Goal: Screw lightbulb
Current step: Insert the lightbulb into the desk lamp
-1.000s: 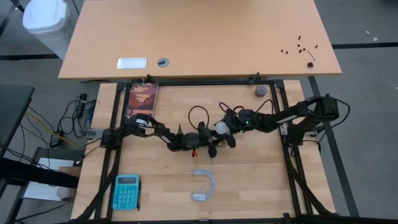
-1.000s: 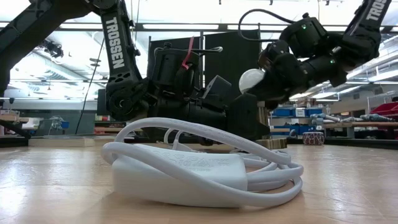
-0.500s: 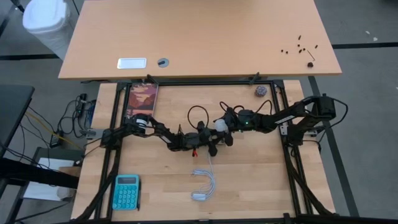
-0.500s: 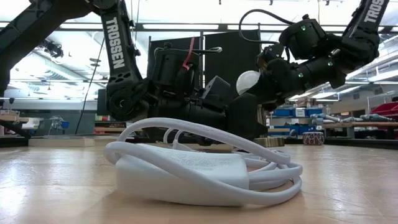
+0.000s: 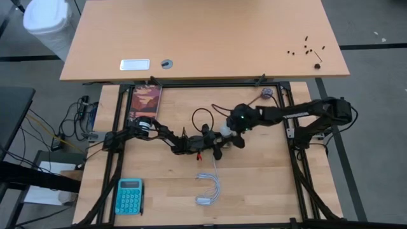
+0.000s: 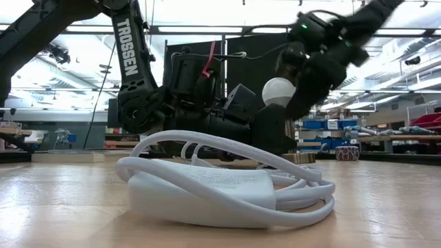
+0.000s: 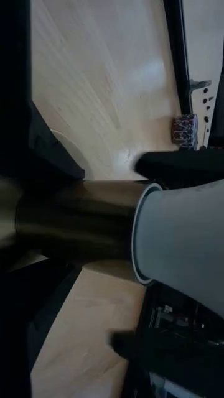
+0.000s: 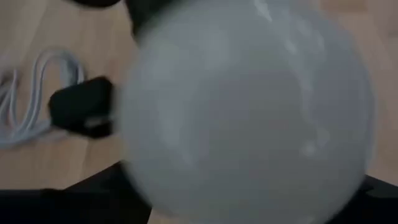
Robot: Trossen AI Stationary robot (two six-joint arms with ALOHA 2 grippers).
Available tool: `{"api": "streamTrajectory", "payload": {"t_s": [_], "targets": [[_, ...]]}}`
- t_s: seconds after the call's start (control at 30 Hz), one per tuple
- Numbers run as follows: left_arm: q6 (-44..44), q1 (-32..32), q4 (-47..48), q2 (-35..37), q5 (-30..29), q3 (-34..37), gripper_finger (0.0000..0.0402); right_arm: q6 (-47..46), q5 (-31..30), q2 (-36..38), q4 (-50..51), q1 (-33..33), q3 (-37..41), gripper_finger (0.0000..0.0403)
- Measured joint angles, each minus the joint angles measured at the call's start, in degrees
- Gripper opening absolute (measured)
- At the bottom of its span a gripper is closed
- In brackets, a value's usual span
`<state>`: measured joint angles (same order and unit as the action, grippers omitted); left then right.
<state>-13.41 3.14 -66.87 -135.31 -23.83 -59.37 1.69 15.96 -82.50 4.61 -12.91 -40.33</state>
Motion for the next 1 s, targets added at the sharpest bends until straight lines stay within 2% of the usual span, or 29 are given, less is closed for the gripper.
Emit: {"api": "streamTrajectory", "payload": {"t_s": [0.17,0.3,0.63,1.0], "targets": [[-0.2,0.0,0.0,0.0,0.0,0.0,0.0198,6.1,-0.3,-1.3,17.4,0.4,-10.0,0.0335],[-0.3,0.0,0.1,0.0,0.0,0.0,0.0198,7.8,-1.7,-4.3,23.1,1.3,-15.0,0.0337],[-0.5,0.0,0.1,0.0,-0.1,-0.1,0.0198,16.8,-10.1,-13.9,38.1,5.5,-29.1,0.0331],[-1.1,0.0,0.0,0.0,-0.1,-0.2,0.0198,19.1,-13.5,-18.8,47.1,6.4,-36.9,0.0307]]}}
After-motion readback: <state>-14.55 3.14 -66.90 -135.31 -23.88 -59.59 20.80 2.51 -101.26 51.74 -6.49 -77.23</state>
